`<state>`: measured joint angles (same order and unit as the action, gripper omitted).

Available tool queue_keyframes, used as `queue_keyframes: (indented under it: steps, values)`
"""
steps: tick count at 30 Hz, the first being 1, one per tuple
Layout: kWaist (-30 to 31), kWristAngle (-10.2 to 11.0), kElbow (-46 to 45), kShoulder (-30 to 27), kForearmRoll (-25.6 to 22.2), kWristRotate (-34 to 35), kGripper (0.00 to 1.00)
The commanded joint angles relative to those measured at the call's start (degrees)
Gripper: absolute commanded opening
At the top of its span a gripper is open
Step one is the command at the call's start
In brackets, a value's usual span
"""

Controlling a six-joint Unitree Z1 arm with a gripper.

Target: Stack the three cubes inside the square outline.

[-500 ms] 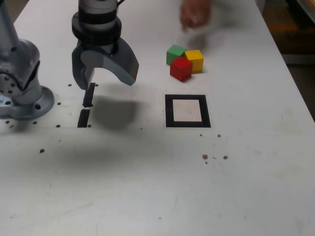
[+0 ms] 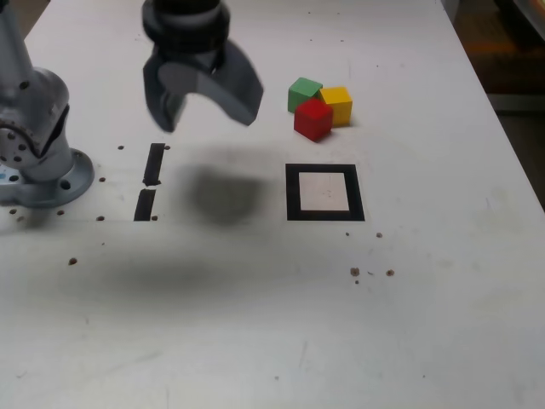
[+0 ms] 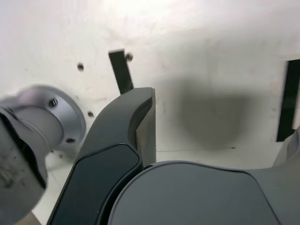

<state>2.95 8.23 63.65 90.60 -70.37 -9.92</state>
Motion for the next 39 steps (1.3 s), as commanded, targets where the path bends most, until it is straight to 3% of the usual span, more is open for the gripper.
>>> queue_keyframes:
  steps: [1,9,18,27,39]
  values:
    - [0.26,1.62,5.33,1.04,-1.71,-3.63,1.00]
    - [0.30,6.09,15.31,5.83,-6.58,-14.45,1.00]
    - [-1.54,11.51,18.32,11.41,-4.96,-26.11,0.99]
    - [-4.84,11.21,14.06,16.94,5.66,-29.64,0.99]
    - [-9.60,10.58,14.06,22.21,9.39,-29.71,0.95]
